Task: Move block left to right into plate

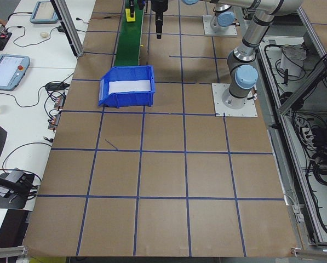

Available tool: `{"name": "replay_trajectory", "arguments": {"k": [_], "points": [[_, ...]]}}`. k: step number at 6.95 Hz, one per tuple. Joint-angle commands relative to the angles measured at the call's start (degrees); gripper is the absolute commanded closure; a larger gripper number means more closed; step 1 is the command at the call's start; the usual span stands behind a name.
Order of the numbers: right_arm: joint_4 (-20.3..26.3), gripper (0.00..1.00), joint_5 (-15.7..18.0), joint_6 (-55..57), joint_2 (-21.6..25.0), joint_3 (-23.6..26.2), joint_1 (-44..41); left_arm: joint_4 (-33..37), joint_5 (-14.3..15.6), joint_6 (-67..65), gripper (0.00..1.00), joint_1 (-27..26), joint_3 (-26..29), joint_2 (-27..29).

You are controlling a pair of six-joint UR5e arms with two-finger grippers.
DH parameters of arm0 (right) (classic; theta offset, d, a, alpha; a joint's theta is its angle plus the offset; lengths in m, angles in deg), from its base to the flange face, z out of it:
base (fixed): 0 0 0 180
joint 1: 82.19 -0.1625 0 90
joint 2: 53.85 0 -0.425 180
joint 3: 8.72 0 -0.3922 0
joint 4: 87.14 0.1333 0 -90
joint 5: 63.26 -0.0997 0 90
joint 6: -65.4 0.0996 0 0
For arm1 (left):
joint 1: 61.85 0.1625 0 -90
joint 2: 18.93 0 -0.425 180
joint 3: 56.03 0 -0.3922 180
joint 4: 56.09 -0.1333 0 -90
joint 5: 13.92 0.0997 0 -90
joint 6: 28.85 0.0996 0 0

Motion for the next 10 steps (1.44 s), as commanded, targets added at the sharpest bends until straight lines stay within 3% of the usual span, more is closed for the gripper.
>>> {"name": "replay_trajectory", "arguments": {"k": [1,2,3,5,8,9,10], "points": [[4.6,0.85,10.1,-20.8,11.3,5.5,15.6,0.0,0.0,0.0,0.00,0.0,0.0,0.0],[6.9,0.85,9.9,-27.9,17.0,8.2,25.3,0.0,-0.1,0.0,0.00,0.0,0.0,0.0],[7.2,0.87,10.1,-35.6,19.3,10.9,32.3,0.0,0.0,0.0,0.00,0.0,0.0,0.0],[5.9,0.90,9.0,-47.1,19.3,16.8,48.8,0.0,0.0,0.0,0.00,0.0,0.0,0.0],[-7.9,0.89,2.4,-58.6,19.2,31.6,68.1,0.0,0.0,0.0,0.00,-0.1,0.0,0.0],[-9.3,0.61,-0.3,-60.5,18.2,33.4,69.4,0.0,-0.1,0.0,0.00,0.0,0.0,0.0],[-9.6,0.01,-0.5,-62.9,14.5,32.8,69.9,0.0,-0.1,0.0,0.00,0.0,0.0,0.0]]}}
